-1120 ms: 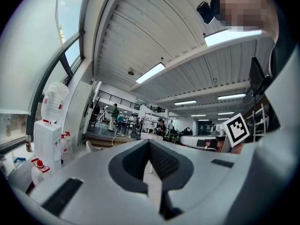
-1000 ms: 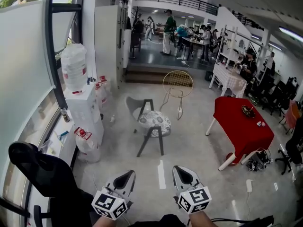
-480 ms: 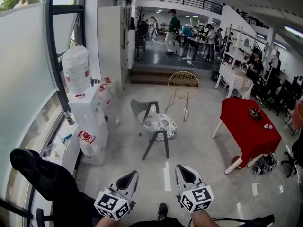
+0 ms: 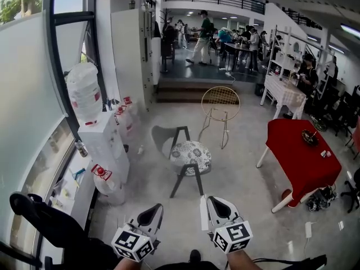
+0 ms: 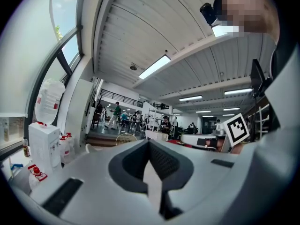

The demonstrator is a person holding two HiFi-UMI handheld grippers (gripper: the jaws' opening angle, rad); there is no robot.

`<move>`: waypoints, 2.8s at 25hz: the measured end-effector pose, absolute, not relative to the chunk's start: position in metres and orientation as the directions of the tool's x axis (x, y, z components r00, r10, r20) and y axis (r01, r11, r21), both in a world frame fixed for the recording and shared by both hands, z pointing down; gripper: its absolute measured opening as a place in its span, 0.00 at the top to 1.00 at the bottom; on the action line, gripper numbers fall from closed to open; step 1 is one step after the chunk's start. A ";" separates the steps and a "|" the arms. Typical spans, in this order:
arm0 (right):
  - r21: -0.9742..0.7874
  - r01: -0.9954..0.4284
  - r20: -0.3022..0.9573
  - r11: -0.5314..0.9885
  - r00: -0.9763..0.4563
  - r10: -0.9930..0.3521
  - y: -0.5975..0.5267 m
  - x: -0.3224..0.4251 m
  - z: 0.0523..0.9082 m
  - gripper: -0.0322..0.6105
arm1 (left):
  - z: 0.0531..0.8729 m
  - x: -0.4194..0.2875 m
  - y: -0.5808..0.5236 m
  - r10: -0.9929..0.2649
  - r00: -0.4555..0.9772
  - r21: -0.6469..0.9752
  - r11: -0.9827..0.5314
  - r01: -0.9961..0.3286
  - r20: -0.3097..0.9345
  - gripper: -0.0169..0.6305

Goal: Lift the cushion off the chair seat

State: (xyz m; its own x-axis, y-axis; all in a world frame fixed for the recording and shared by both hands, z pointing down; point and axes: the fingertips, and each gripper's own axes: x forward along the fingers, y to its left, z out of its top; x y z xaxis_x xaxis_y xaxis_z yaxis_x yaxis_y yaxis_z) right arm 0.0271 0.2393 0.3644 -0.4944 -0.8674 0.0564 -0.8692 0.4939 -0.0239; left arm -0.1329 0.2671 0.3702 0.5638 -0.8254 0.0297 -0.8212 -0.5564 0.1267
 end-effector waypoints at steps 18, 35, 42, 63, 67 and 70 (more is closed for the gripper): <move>-0.050 -0.863 0.027 0.502 -0.504 -0.864 0.149 0.101 0.363 0.94 | 0.360 -0.065 0.176 -0.825 0.561 0.129 -0.550 -0.825 0.066 0.97; -0.038 -0.875 0.059 0.483 -0.485 -0.873 0.070 0.087 0.365 0.94 | 0.359 -0.082 0.091 -0.811 0.580 0.128 -0.569 -0.812 0.071 0.97; -0.017 -0.886 0.048 0.464 -0.464 -0.884 0.032 0.054 0.355 0.94 | 0.358 -0.118 0.051 -0.804 0.593 0.131 -0.583 -0.802 0.044 0.97; 0.015 -0.903 0.108 0.430 -0.426 -0.898 -0.054 -0.020 0.360 0.94 | 0.368 -0.181 -0.038 -0.744 0.668 0.168 -0.658 -0.734 0.008 0.97; 0.023 -0.905 0.115 0.424 -0.419 -0.901 -0.063 -0.021 0.361 0.94 | 0.369 -0.184 -0.049 -0.737 0.676 0.175 -0.664 -0.727 0.009 0.97; 0.016 -0.909 0.111 0.416 -0.412 -0.904 -0.077 -0.020 0.362 0.94 | 0.372 -0.181 -0.061 -0.730 0.683 0.175 -0.670 -0.721 0.018 0.97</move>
State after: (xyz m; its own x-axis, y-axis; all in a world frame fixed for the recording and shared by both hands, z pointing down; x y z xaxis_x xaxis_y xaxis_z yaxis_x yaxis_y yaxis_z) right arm -0.0196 -0.0767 0.3622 -0.4122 -0.9043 0.1109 -0.9091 0.4163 0.0161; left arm -0.1812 -0.0609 0.3717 0.6832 -0.7301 0.0177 -0.7210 -0.6705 0.1749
